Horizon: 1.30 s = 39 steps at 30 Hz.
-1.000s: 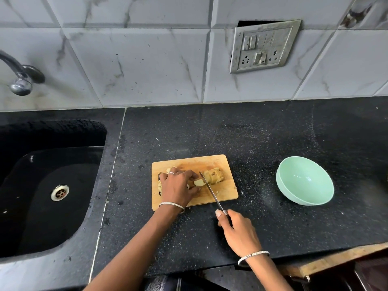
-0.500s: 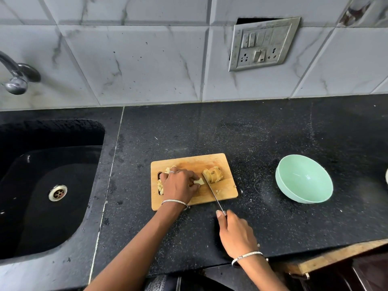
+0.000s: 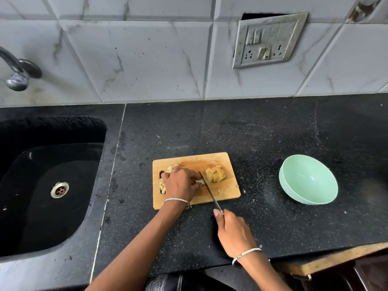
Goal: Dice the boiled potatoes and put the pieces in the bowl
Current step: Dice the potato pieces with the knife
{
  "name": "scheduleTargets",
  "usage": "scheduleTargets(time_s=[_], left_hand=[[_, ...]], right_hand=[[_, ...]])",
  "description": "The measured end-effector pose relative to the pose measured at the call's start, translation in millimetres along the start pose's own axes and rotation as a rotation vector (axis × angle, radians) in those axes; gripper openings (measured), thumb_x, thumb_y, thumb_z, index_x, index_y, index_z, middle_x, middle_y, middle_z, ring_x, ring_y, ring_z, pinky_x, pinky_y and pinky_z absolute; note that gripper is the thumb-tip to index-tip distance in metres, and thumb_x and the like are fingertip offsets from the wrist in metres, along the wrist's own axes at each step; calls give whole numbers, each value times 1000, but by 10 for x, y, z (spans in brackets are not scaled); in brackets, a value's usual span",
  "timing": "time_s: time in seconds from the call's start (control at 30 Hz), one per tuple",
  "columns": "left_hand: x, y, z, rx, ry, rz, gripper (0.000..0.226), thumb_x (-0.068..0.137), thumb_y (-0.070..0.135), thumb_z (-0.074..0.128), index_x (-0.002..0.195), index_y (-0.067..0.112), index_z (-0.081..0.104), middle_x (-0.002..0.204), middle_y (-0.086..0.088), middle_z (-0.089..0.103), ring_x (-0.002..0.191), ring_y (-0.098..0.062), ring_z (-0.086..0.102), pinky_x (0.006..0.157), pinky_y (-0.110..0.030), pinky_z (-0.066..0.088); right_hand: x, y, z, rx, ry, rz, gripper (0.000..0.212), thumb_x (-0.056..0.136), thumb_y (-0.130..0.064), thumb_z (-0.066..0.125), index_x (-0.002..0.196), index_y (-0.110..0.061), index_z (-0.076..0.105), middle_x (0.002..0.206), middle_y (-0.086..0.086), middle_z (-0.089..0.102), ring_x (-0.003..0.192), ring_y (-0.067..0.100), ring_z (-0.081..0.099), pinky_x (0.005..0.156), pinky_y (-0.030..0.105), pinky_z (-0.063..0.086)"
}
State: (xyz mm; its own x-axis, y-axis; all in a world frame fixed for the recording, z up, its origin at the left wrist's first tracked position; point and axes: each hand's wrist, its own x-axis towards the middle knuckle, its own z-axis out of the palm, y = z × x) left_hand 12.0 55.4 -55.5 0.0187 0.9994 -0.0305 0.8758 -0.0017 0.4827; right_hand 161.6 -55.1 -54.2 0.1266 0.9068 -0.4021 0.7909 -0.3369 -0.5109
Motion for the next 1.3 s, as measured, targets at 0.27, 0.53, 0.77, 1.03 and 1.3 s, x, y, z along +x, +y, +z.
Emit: scheduleTargets(time_s=[0.27, 0.53, 0.77, 1.03, 1.3], left_hand=[[3, -7, -6, -40, -4, -24, 19, 75, 41, 76, 93, 37, 73, 94, 17, 71, 106, -12, 48, 89, -41, 24], [0, -50, 22, -52, 8, -2, 26, 72, 40, 79, 97, 37, 70, 84, 18, 69, 102, -9, 51, 79, -36, 17], [-26, -59, 40, -80, 28, -22, 23, 74, 31, 79, 94, 35, 69, 85, 17, 71, 103, -10, 53, 76, -34, 16], [-13, -95, 77, -122, 52, -27, 19, 73, 29, 80, 89, 34, 71, 83, 17, 72, 94, -7, 62, 83, -38, 23], [-11, -97, 61, -186, 22, -66, 20, 71, 30, 83, 81, 32, 65, 71, 18, 69, 82, -1, 63, 76, -32, 15]], right_hand=[[-42, -40, -61, -87, -17, 32, 44, 102, -53, 25, 100, -20, 55, 102, 9, 64, 99, 36, 61, 74, 41, 46], [-150, 37, -162, -58, 16, 25, 45, 100, -57, 22, 91, -26, 54, 94, 5, 63, 95, 33, 59, 75, 42, 43], [-81, -54, -102, -55, 19, -5, 46, 101, -55, 24, 97, -22, 55, 97, 9, 64, 98, 36, 61, 71, 41, 41], [-42, -71, -3, -46, -4, 11, 42, 101, -55, 24, 94, -24, 52, 96, 8, 64, 96, 36, 62, 71, 41, 44], [-40, -90, 19, -111, 0, 25, 45, 101, -54, 26, 102, -20, 56, 102, 10, 66, 100, 37, 62, 75, 42, 48]])
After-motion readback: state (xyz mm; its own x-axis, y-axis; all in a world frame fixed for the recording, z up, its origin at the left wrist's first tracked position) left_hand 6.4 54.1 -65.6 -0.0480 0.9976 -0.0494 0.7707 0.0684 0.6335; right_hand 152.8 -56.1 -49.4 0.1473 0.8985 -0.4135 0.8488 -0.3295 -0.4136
